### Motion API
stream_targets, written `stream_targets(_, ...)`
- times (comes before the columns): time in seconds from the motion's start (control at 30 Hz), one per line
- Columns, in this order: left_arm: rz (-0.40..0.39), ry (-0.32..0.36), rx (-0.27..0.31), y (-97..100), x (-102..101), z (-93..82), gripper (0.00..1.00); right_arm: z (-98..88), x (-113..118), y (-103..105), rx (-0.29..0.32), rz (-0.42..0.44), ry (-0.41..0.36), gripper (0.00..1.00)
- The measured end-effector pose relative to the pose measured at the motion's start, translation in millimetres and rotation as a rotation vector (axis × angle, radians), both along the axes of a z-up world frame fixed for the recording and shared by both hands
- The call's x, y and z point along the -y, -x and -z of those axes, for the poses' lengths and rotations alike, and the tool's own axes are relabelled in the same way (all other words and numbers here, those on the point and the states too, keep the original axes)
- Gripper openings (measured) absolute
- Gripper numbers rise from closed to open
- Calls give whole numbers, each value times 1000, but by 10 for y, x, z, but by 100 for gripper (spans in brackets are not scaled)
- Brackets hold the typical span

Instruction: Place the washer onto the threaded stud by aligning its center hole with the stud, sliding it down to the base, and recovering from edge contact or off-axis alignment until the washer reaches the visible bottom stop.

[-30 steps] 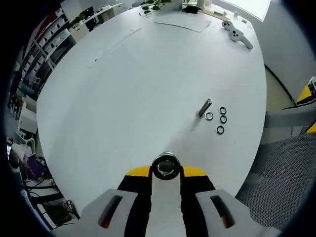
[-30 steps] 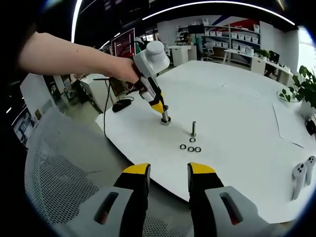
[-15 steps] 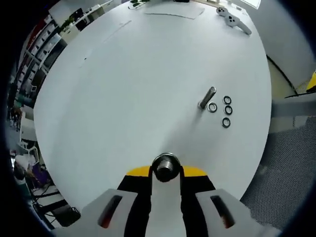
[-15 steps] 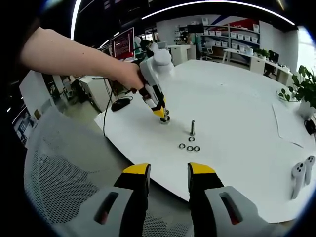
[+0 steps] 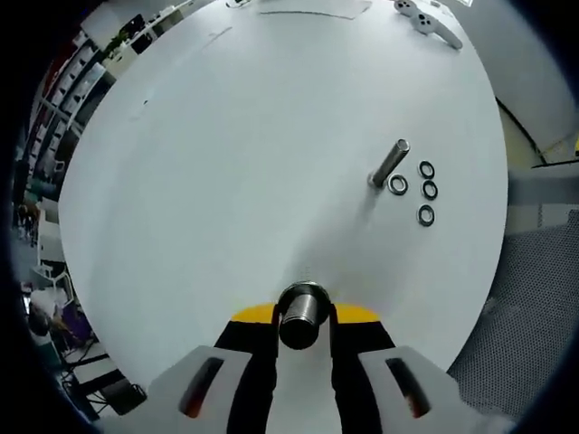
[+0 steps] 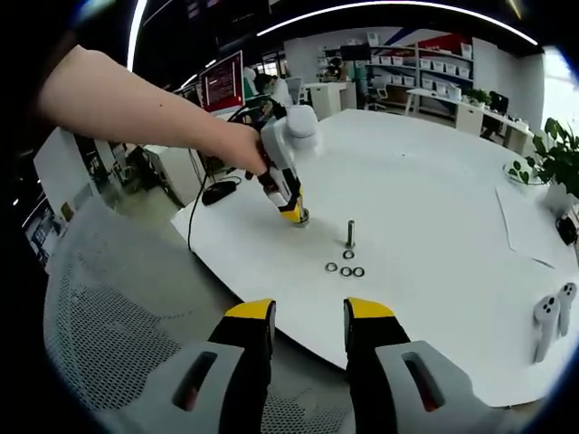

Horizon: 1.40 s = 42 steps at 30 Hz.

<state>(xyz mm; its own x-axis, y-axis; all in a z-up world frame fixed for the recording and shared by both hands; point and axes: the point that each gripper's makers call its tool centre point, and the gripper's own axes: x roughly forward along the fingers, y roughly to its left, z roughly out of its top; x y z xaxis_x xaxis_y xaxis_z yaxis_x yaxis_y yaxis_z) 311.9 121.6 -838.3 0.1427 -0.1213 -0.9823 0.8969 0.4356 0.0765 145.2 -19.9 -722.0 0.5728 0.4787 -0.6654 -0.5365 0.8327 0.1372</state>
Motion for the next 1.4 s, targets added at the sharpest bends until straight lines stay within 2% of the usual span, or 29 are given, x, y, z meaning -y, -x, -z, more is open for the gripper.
stream_targets(0.27, -32, 28, -6, 39, -23, 25, 21, 8, -2, 4, -3, -3, 5, 33)
stream_targets(0.37, -51, 55, -10, 60, -19, 15, 25, 9, -2, 8, -4, -5, 6, 33)
stream_targets(0.43, -69, 82, 35, 8, -18, -47, 28, 12, -1, 7, -4, -6, 7, 33)
stream_targets(0.6, -120, 118, 61, 17, -98, -206, 28, 15, -13, 14, -7, -14, 6, 33)
stream_targets(0.7, -166, 165, 101, 19, -161, -329, 28, 7, -20, 11, -4, -14, 1, 32)
stream_targets(0.77, -200, 188, 109, 23, -210, -363, 28, 7, -26, 14, -6, -17, -1, 32)
stream_targets(0.93, -255, 227, 130, 139, -317, -459, 28, 11, -50, 25, -8, -33, 0, 32)
stream_targets(1.23, -313, 312, 175, 308, -324, -622, 30, 8, -53, 32, -3, -41, 6, 32)
stream_targets(1.4, -340, 356, 212, 334, -358, -734, 32, -6, -67, 35, 11, -54, 17, 32)
